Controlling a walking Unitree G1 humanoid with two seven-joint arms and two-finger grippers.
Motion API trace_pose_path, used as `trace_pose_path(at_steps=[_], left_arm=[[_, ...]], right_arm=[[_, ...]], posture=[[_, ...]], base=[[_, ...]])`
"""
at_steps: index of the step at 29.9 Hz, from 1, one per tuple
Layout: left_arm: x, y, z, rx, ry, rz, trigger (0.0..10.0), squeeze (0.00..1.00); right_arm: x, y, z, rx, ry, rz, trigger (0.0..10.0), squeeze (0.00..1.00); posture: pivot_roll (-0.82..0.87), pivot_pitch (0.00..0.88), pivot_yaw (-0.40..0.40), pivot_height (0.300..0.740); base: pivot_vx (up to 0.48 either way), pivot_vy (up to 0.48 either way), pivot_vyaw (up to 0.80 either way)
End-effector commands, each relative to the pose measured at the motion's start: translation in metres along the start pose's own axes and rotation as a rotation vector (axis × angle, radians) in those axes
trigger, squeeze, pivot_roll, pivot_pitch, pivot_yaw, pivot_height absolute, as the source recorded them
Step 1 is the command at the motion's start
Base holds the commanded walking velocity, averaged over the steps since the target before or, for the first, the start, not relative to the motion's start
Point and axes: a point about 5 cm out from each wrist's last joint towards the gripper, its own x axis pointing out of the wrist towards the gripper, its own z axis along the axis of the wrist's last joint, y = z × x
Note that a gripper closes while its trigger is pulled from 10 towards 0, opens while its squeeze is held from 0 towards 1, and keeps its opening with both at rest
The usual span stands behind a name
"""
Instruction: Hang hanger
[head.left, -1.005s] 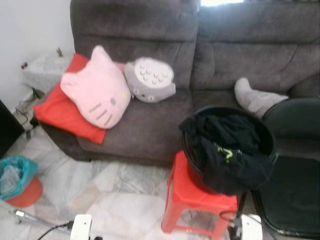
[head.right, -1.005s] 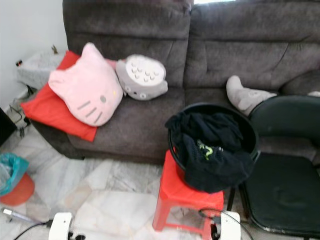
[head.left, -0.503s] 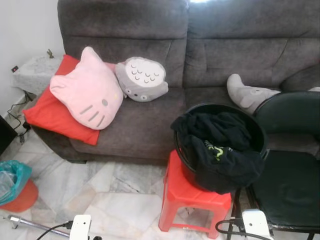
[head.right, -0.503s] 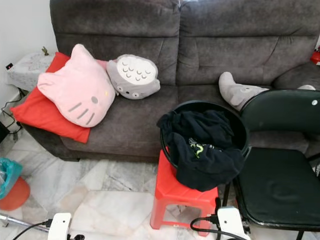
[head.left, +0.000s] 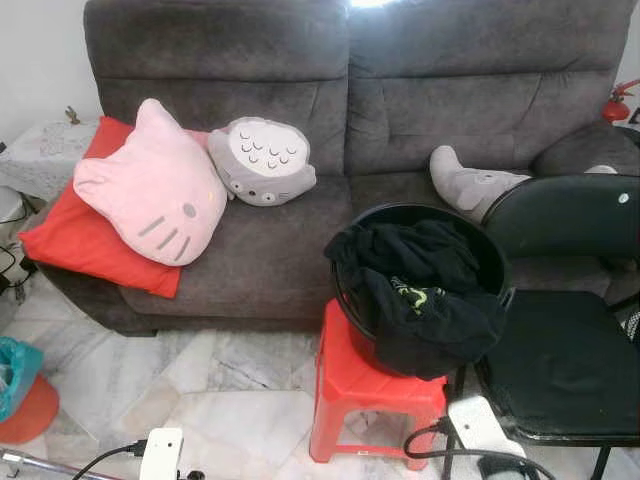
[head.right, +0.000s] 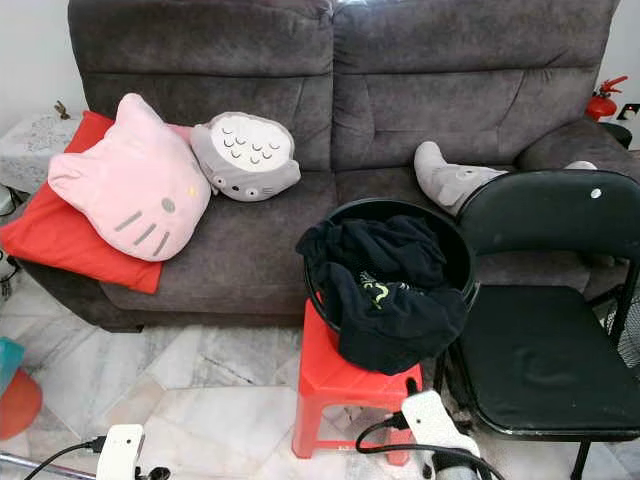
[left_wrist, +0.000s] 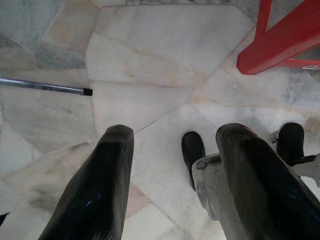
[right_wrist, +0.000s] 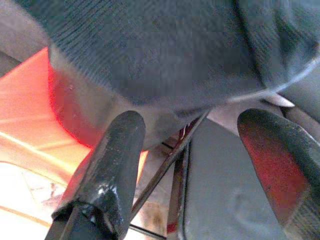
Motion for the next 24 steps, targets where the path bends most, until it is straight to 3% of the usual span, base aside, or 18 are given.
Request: trace_pose_path(at_steps=[1,4,8,11,12,13,20,24], left_arm=[[-0.001,0.000,-0.005,0.025,0.023,-0.003,10.0,0.00],[-0.001,0.000,-0.005,0.026,0.022,-0.004,10.0,0.00],[-0.001,0.001,-0.006,0.025,0.022,-0.006,10.0,0.00],[-0.001,0.000,-0.006,0.025,0.021,-0.008,10.0,0.00],[-0.001,0.000,-0.005,0.024,0.021,-0.013,10.0,0.00],[-0.001,0.000,-0.005,0.025,0.020,-0.015,10.0,0.00],[-0.001,-0.001,-0.005,0.032,0.018,-0.028,10.0,0.00],[-0.001,-0.002,-0.005,0.035,0.021,-0.034,10.0,0.00]], right_arm=[[0.003,0.001,-0.001,-0.013,0.017,0.020,10.0,1.00],[0.006,0.003,0.003,-0.004,0.002,0.042,10.0,1.00],[0.008,0.013,0.008,-0.096,-0.048,0.142,10.0,1.00],[0.007,0.014,0.007,-0.099,-0.045,0.141,10.0,1.00],[0.007,0.016,0.006,-0.097,-0.034,0.144,10.0,0.96],[0.006,0.017,0.006,-0.096,-0.031,0.149,10.0,0.00],[-0.001,0.023,0.005,-0.113,-0.050,0.167,10.0,0.00],[-0.010,0.024,0.001,-0.215,-0.082,0.166,10.0,0.00]], posture=[[-0.05,0.000,0.025,0.740],[-0.05,0.000,0.024,0.740],[-0.05,0.000,0.027,0.740],[-0.05,0.000,0.026,0.740],[-0.05,0.000,0.026,0.740],[-0.05,0.000,0.026,0.740],[-0.06,0.000,0.023,0.740],[-0.06,0.000,0.021,0.740]], base=[[0.000,0.000,0.00],[0.000,0.000,0.00],[0.000,0.000,0.00],[0.000,0.000,0.00],[0.000,0.000,0.00],[0.000,0.000,0.00],[0.000,0.000,0.00],[0.000,0.000,0.00]])
